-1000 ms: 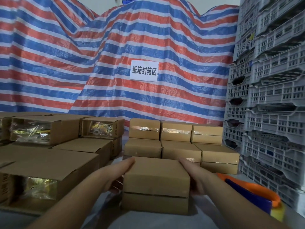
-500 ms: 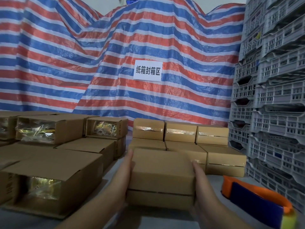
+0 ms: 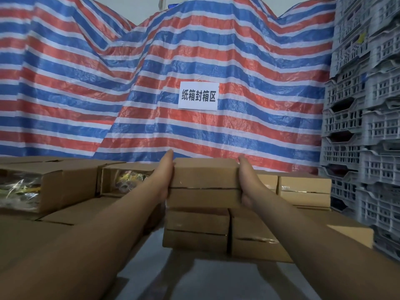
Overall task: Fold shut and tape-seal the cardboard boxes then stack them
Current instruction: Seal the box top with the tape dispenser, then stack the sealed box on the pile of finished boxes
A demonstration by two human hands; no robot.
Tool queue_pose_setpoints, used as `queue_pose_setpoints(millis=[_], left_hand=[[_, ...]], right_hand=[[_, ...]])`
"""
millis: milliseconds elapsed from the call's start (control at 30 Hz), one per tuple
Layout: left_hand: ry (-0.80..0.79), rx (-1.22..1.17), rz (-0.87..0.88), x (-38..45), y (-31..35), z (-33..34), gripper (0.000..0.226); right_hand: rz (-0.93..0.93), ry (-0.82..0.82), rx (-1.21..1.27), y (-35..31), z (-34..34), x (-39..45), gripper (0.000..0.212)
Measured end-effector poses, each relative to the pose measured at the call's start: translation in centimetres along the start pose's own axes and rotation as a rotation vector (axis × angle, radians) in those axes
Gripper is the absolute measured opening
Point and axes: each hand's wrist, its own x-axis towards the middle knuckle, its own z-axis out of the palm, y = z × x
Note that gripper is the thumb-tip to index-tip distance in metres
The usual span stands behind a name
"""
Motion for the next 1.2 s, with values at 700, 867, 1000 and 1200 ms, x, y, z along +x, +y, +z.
queue_pose_setpoints(millis=[700,867,1000,1200], left_hand=[[0.335,0.236,0.265,4.1,-1.6,-0.2,0.039],[0.244,0.419,0.411,-4.0,-1.0,0.6,0.029],[0.035,0.436,0.399,-12.6,-4.7,0.5,0.030],[-0.005,0.575,0.337,-19.4,-11.1,-1.4,0.028]], right_hand=[[-0.049,0.108,-0.144,1.4,-0.2,1.9,0.041],[-0.270,0.253,-0.297,0.2,-1.7,-5.4,0.030],[-0.310,0.227,-0.403,2.7,-2.3,-13.4,0.033],[-0.236,0.137,-0.507,8.5,-2.9,-20.3,0.051]])
